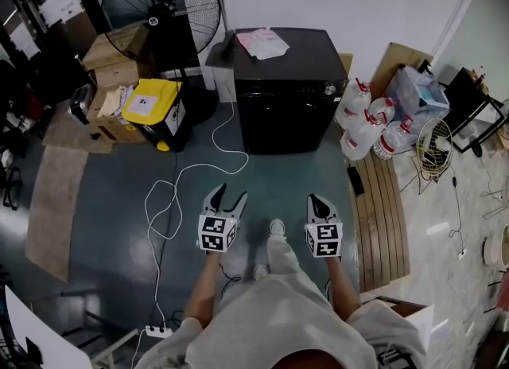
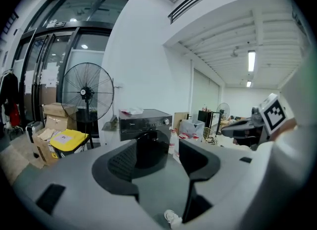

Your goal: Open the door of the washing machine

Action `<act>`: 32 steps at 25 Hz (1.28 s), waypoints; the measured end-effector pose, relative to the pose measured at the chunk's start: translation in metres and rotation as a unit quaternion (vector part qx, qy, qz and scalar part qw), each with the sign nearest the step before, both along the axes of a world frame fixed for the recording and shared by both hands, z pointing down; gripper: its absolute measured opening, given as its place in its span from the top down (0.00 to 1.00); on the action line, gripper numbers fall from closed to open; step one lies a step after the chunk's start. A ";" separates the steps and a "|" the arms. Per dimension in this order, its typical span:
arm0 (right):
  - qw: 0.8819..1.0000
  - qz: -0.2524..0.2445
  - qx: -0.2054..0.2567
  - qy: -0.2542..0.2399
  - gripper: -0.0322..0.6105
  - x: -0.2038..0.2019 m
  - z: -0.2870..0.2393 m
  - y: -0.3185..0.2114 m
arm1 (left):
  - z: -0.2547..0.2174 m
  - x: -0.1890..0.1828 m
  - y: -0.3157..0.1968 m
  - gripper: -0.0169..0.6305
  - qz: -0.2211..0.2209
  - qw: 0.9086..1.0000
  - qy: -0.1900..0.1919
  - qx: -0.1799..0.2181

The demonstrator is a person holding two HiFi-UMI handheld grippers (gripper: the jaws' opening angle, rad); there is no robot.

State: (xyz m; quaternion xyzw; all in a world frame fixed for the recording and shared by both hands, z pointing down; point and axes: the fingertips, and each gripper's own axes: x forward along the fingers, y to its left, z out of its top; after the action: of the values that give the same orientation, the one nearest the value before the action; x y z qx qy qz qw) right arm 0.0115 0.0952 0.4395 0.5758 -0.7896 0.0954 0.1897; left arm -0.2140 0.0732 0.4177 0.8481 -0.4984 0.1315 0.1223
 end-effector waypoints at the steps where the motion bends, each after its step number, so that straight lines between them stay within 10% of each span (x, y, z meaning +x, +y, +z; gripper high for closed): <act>1: 1.000 -0.003 0.000 -0.001 0.95 0.000 0.002 -0.009 | 0.001 0.001 -0.008 0.57 -0.001 1.000 -0.001 0.000; 32: 0.995 -0.079 -0.058 -0.027 0.95 0.032 0.057 -0.300 | 0.044 0.051 -0.281 0.57 -0.051 0.997 -0.046 -0.043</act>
State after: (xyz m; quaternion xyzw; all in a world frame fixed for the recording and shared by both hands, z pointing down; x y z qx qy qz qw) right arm 0.0433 -0.2047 0.4961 0.4964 -0.8309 0.1414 0.2079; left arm -0.1626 -0.2082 0.4620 0.8084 -0.5402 0.1854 0.1422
